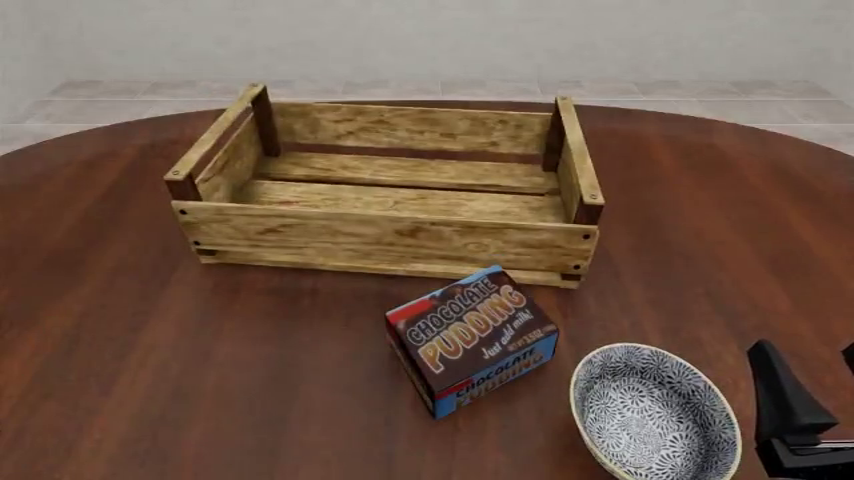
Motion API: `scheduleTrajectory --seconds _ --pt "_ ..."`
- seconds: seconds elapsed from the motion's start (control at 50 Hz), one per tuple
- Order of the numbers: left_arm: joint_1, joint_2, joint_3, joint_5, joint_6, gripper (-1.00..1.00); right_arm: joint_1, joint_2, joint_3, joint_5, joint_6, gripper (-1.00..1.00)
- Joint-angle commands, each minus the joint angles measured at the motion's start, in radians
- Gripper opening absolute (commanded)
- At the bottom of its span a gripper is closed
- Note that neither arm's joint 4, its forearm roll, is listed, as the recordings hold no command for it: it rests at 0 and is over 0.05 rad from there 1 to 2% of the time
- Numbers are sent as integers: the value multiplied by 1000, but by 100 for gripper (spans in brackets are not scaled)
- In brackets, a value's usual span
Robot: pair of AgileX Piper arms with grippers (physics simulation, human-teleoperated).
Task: Pick up the salad dressing and put it in the tray.
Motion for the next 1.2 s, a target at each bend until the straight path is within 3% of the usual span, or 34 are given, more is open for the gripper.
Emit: scheduleTrajectory --seconds 0.02,0.58,1.2 --pt "75 -5 19 24 39 100 -5 1 2 -3 1 100" --pt "212 -32 35 104 95 100 -1 3 2 0 -3 100" --pt "295 -35 77 151 43 100 25 38 5 -20 -38 100"
